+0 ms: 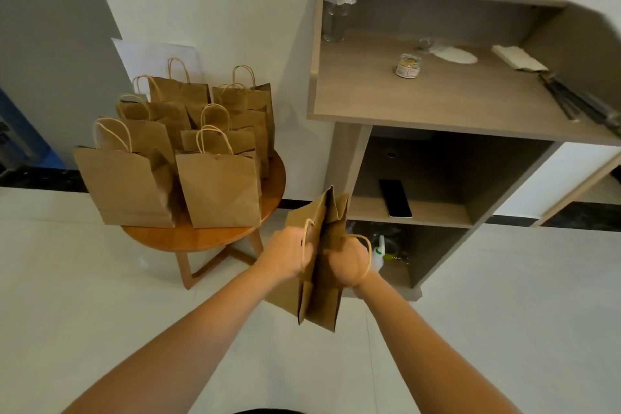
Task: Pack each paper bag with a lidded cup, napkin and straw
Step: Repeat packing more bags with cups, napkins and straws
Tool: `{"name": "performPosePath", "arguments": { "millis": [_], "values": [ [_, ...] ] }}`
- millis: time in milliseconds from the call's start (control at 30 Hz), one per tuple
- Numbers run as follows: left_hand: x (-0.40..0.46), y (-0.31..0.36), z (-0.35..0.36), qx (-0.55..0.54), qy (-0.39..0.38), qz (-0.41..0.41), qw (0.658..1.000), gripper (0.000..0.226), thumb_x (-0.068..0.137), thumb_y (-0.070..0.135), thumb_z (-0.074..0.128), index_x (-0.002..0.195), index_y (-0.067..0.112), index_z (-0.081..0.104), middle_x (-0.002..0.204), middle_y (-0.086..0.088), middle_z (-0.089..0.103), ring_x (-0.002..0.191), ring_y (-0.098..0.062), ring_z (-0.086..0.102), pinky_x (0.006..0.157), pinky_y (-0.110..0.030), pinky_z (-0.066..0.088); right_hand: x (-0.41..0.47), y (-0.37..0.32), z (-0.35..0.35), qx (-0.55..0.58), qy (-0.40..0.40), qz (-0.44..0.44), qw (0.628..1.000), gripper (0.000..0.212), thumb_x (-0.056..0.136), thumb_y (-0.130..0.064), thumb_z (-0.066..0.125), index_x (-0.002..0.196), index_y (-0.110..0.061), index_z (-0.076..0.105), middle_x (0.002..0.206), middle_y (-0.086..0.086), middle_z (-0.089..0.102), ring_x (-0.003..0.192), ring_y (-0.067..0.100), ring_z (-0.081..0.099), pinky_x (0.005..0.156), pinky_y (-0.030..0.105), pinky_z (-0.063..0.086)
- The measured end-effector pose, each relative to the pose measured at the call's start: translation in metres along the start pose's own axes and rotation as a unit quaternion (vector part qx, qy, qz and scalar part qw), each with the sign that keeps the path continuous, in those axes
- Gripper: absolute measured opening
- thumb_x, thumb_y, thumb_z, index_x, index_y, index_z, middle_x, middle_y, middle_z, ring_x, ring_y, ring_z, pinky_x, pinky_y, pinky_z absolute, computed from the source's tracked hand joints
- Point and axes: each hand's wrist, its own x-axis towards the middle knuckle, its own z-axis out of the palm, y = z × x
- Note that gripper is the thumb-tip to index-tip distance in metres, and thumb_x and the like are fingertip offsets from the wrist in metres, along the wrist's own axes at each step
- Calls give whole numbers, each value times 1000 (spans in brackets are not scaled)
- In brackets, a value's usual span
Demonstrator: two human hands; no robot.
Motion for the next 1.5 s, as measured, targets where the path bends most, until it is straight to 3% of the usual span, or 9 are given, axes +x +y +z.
{"name": "performPosePath", "arguments": {
  "millis": [200, 500, 667, 867, 1033, 1133, 1333, 1400, 1500],
  "values": [
    [10, -1, -2, 27, 28, -76, 996, 22, 93, 11, 47, 101, -3, 63, 109, -23, 63, 104, -38, 59, 76, -32, 44, 5, -2, -3, -112, -35, -62, 991, 30, 98, -17, 43, 110, 4, 60, 109, 21, 63, 104, 33, 59, 88, 34, 45],
    [7, -43, -31, 232, 63, -154, 958, 21, 96, 11, 45, 100, 6, 65, 98, -12, 67, 86, -26, 62, 71, -30, 49, 27, 17, -47, -313, 84, 16, 946, 14, 96, -11, 50, 102, -8, 62, 89, 7, 64, 73, 19, 62, 76, 30, 55],
    [11, -42, -34, 212, 76, -166, 960, 21, 97, 11, 44, 101, 5, 63, 99, -14, 65, 85, -27, 60, 70, -32, 47, 32, 20, -46, -295, 76, 11, 953, 19, 97, -14, 49, 111, -10, 61, 100, 9, 66, 85, 22, 65, 87, 34, 54],
    [10, -48, -31, 31, -25, -196, 980, 23, 97, 21, 45, 100, 5, 62, 85, -12, 64, 74, -25, 68, 51, -22, 48, 36, 19, -40, -278, 3, -24, 960, 21, 97, -15, 50, 113, -8, 60, 107, 11, 65, 93, 23, 64, 76, 25, 47],
    [9, -45, -50, 51, -128, -213, 967, 48, 79, 35, 73, 118, 14, 52, 115, -3, 58, 93, -20, 62, 82, -35, 55, 46, 18, -28, -286, -12, -39, 957, 20, 95, -16, 52, 111, -12, 63, 101, 9, 66, 87, 22, 65, 77, 28, 51],
    [7, -41, -66, 77, -155, -243, 955, 32, 77, 20, 76, 103, 15, 58, 112, -7, 59, 94, -20, 57, 84, -34, 50, 51, 12, -23, -295, -20, -51, 954, 15, 93, -15, 52, 101, -10, 64, 91, 7, 65, 80, 21, 64, 74, 29, 53],
    [14, -19, -66, -127, 65, -147, 979, 62, 86, 6, 56, 144, 17, 35, 140, -5, 44, 123, -25, 48, 97, -36, 42, 58, -7, -14, -338, -56, -91, 935, 14, 90, -10, 57, 102, -8, 64, 95, 11, 67, 85, 26, 66, 82, 37, 55],
    [15, -13, -58, -49, 46, -113, 991, 57, 88, 19, 60, 141, 18, 40, 140, -2, 45, 127, -22, 45, 98, -31, 38, 60, -15, -11, -353, -73, -111, 926, 14, 89, -7, 57, 101, -6, 63, 96, 12, 66, 81, 26, 64, 76, 33, 54],
    [21, -19, -49, 156, 33, -98, 982, 29, 85, 33, 66, 107, 17, 58, 100, 0, 62, 95, -17, 58, 84, -31, 45, 64, -28, -3, -368, -93, -142, 914, 8, 87, -6, 55, 91, -8, 61, 92, 13, 65, 78, 27, 63, 67, 33, 49]
  ]
}}
